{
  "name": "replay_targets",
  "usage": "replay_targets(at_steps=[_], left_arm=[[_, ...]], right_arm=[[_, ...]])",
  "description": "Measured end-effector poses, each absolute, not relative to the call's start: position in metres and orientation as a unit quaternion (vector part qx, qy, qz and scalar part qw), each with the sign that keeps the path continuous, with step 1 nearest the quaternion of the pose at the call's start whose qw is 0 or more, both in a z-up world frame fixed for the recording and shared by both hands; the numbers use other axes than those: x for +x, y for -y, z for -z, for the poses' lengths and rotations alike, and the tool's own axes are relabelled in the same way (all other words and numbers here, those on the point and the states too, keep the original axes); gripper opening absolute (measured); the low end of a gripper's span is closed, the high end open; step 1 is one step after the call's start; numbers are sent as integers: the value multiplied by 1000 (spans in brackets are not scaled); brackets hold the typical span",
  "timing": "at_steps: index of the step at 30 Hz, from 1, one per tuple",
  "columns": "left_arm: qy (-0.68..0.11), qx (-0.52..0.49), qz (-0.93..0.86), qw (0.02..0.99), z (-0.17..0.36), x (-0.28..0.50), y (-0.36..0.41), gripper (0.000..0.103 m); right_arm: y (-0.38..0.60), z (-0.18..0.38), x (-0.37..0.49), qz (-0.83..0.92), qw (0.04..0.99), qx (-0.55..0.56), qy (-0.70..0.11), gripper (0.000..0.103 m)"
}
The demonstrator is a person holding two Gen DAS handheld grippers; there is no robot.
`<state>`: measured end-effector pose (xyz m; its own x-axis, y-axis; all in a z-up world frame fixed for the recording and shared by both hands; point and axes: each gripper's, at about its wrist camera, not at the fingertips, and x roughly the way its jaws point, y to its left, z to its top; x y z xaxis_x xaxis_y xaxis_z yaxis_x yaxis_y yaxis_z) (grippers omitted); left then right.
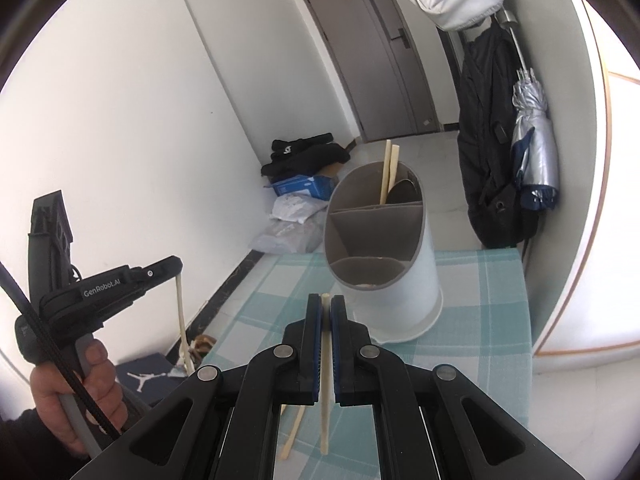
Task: Organize utensils
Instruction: 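Lift both chopsticks and lower them into the utensil holder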
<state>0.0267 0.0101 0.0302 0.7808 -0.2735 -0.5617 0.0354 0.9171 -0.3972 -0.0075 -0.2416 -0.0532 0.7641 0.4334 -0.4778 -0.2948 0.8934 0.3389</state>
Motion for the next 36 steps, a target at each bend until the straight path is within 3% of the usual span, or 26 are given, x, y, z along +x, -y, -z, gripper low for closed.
replay_targets(at_steps=[15, 36], left_arm=[[-257, -190, 110, 941, -70, 10, -3, 3], [-215, -223, 138, 941, -109, 98, 34, 3]], right_arm=[[242, 15, -27, -207, 931, 143, -263, 4], [271, -65, 21, -210, 950, 121, -197, 4]])
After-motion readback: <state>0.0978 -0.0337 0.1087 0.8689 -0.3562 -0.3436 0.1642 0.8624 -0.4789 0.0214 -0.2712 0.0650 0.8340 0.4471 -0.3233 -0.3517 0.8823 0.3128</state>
